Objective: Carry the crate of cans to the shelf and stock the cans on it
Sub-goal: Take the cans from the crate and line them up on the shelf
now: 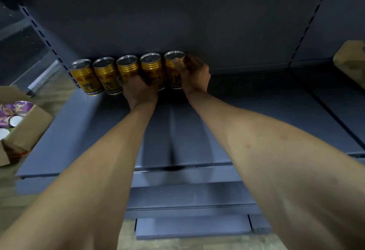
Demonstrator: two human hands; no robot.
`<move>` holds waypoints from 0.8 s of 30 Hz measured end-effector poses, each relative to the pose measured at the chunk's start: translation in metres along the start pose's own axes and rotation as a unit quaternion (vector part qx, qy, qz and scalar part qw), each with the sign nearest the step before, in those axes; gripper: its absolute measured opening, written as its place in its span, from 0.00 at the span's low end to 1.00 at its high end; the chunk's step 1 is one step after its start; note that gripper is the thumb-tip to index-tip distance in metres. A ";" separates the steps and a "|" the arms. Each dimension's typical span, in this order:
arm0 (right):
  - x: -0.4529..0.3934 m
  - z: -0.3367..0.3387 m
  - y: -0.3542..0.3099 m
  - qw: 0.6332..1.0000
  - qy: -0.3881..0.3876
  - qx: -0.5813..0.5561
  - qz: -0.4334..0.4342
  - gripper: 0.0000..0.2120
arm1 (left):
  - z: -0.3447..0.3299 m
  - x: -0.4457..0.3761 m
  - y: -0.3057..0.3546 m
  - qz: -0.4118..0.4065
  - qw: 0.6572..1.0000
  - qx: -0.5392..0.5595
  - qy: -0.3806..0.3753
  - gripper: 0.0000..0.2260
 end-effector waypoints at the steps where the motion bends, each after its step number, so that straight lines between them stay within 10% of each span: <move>1: -0.001 -0.001 -0.002 1.000 0.003 0.005 -0.003 0.13 | 0.001 -0.003 0.000 0.004 1.000 -0.018 0.005 0.17; 15: 0.037 0.005 0.005 0.989 0.056 -0.082 -0.108 0.15 | 0.005 0.036 0.010 -0.010 0.998 -0.060 -0.016 0.14; 24: 0.138 0.090 0.000 0.984 0.140 -0.016 -0.108 0.17 | 0.049 0.147 0.031 -0.277 0.957 0.085 -0.019 0.10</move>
Point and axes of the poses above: each hand's wrist, its own x-axis away from the middle knuckle, its own z-axis out of the back of the hand, y = z × x, the point moved 2 cm from there along -x, towards the middle knuckle, and after that the axes turned 8 degrees about -z, right-handed, at the moved point
